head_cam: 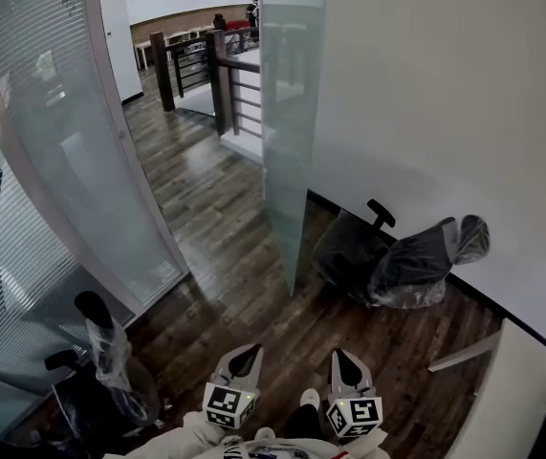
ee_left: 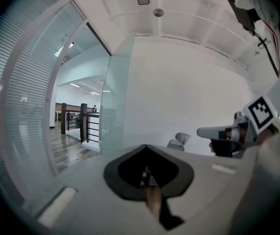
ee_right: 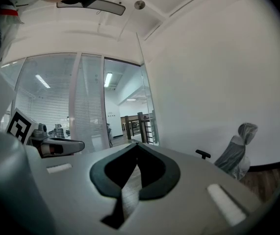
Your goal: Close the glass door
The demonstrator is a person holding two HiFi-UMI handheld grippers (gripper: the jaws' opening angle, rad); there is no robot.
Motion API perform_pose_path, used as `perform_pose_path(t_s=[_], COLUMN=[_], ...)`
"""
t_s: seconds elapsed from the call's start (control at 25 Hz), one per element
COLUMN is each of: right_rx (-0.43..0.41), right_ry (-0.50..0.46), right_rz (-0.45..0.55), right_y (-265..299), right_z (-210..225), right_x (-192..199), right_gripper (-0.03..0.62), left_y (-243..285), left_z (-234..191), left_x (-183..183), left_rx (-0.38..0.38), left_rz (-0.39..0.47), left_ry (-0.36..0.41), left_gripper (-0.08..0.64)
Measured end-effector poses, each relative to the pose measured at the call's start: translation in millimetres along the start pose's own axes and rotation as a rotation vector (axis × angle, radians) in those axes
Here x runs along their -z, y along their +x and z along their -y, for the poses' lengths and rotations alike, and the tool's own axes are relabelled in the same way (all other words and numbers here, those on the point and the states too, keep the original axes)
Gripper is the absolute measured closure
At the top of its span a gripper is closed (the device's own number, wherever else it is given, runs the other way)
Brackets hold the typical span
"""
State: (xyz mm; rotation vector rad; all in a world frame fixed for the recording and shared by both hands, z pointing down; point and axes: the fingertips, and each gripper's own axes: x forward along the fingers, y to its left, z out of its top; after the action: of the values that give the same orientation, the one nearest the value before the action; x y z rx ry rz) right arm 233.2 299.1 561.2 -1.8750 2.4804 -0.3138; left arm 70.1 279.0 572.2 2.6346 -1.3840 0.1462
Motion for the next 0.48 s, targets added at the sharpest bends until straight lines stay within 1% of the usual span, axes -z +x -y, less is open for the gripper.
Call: perform_pose_path(t_s=[0.28, 0.48], right_rx=[-0.036, -0.057], right_ry=[0.012, 0.014], right_rz=[-0.01, -0.015], right_y=[41.2, 62.1], right_z=[30.9, 53.8], right_x=[-7.0, -13.3], right_gripper=[0.588, 0.588], left_y=[45.6, 76.3], left_z=[-8.4, -5.8], left_x=[-8.0, -17.3], left_rx=[-0.031, -0.044], left_rz=[-0.014, -0.01], left_ry=[0.007, 0.009], left_gripper=[0.557, 0.557])
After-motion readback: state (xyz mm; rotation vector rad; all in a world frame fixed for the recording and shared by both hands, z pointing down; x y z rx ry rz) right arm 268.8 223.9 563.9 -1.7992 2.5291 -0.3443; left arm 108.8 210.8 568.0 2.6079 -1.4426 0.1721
